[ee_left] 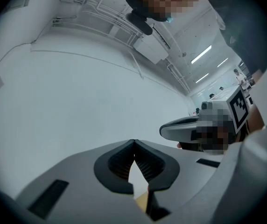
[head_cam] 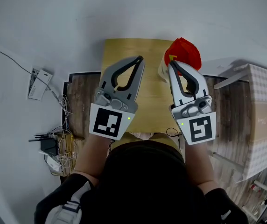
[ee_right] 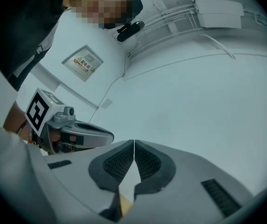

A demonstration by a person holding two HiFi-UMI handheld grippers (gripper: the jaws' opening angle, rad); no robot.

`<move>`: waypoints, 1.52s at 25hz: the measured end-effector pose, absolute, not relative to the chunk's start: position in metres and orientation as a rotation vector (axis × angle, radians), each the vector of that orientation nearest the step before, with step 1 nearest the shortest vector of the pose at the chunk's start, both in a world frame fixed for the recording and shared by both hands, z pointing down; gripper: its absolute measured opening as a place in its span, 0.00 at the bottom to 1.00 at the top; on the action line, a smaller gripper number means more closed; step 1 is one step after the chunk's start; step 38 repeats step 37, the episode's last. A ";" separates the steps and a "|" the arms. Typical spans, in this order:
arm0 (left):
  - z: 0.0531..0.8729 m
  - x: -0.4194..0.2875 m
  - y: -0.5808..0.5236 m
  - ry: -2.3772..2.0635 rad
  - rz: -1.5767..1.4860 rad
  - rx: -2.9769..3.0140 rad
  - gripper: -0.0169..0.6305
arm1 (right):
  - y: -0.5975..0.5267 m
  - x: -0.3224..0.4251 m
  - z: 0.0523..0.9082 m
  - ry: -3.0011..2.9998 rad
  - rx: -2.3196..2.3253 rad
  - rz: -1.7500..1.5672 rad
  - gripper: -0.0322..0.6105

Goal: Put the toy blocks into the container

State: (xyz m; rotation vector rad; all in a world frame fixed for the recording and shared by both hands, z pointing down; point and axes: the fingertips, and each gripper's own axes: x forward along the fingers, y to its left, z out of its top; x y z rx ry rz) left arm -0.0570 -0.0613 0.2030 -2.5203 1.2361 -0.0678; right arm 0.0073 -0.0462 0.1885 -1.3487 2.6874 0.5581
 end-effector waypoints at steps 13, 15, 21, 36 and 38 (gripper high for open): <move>0.199 -0.074 -0.052 1.161 -0.043 -2.525 0.04 | -0.027 -0.019 0.189 2.676 -1.439 0.675 0.09; 0.198 -0.074 -0.051 1.147 -0.031 -2.530 0.04 | -0.029 -0.020 0.189 2.680 -1.463 0.698 0.09; 0.194 -0.079 -0.053 1.129 -0.042 -2.511 0.04 | -0.037 -0.020 0.188 2.662 -1.532 0.713 0.09; 0.193 -0.092 -0.052 1.108 -0.040 -2.502 0.04 | -0.035 -0.035 0.186 2.651 -1.507 0.732 0.09; 0.192 -0.093 -0.052 1.109 -0.039 -2.499 0.04 | -0.035 -0.036 0.186 2.650 -1.507 0.733 0.09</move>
